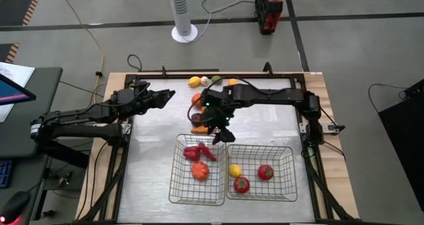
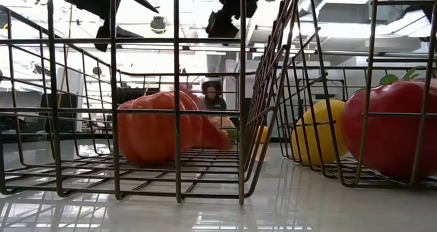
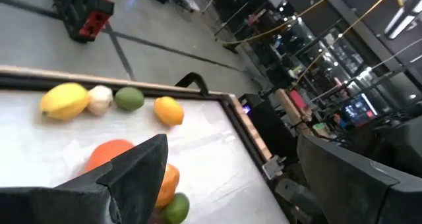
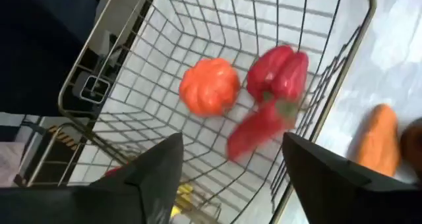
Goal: Sort produce into baskets
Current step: Put the potato into the left wire basket
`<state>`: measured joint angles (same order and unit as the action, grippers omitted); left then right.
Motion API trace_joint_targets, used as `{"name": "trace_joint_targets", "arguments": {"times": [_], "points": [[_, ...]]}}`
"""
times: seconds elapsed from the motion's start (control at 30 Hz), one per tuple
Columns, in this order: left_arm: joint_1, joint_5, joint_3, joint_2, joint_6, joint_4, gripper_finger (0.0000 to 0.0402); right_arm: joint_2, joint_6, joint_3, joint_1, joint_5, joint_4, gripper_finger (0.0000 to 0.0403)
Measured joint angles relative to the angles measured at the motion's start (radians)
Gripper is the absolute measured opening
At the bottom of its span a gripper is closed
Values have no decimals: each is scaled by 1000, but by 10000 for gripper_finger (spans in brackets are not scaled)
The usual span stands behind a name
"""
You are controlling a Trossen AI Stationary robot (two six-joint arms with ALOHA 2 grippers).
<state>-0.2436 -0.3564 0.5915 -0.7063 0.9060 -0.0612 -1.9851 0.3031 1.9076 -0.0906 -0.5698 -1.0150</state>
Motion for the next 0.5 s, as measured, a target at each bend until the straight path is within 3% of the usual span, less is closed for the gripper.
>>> {"name": "trace_joint_targets", "arguments": {"times": [0.23, 0.5], "points": [[1, 38, 0, 0, 43, -56, 324, 6, -3, 20, -92, 158, 45, 298], [1, 28, 0, 0, 68, -47, 324, 2, -7, -32, -294, 187, 104, 292]]}}
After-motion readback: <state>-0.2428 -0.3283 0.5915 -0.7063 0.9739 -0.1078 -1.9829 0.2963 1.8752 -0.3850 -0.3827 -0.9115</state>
